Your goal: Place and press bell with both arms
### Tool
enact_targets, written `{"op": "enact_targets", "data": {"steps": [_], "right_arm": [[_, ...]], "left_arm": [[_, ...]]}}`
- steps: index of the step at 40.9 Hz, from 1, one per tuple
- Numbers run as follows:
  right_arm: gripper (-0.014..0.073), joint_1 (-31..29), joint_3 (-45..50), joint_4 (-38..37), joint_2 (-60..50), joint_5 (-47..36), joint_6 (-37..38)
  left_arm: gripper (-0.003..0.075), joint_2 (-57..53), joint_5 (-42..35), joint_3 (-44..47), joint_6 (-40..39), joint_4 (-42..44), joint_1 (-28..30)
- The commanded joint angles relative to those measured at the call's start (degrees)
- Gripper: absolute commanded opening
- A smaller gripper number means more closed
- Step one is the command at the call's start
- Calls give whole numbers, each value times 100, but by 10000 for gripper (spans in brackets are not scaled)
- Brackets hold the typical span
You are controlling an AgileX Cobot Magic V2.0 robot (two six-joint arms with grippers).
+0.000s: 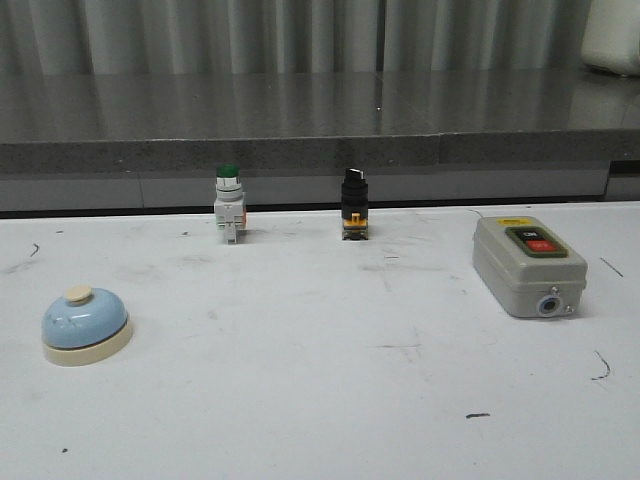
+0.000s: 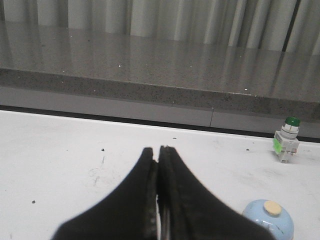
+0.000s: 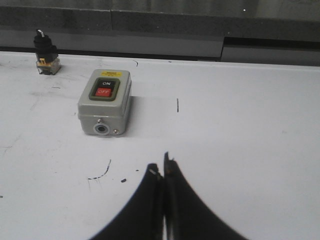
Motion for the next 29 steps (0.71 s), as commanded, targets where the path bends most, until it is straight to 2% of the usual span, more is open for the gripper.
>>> {"op": "enact_targets", "data": {"steps": [1,17,21,26,29], "right_arm": [[-67,-18,-42,-32,-63,-409,-52],[-67,-18,-42,-32,-63,-409,-52],[-67,-18,-42,-32,-63,-409,-52],[-67,-18,-42,-32,-63,-409,-52],[-67,-18,-42,-32,-63,-409,-52]], "left_arm": [[-20,-100,-523,140,-46,-60,12],[-20,-100,-624,140,-46,-60,12],[-20,-100,-1110,140,-46,-60,12],[-20,-89,-2354,41,-151,-60,12],[-20,-64,-2253,-268,-250,-60,12]]}}
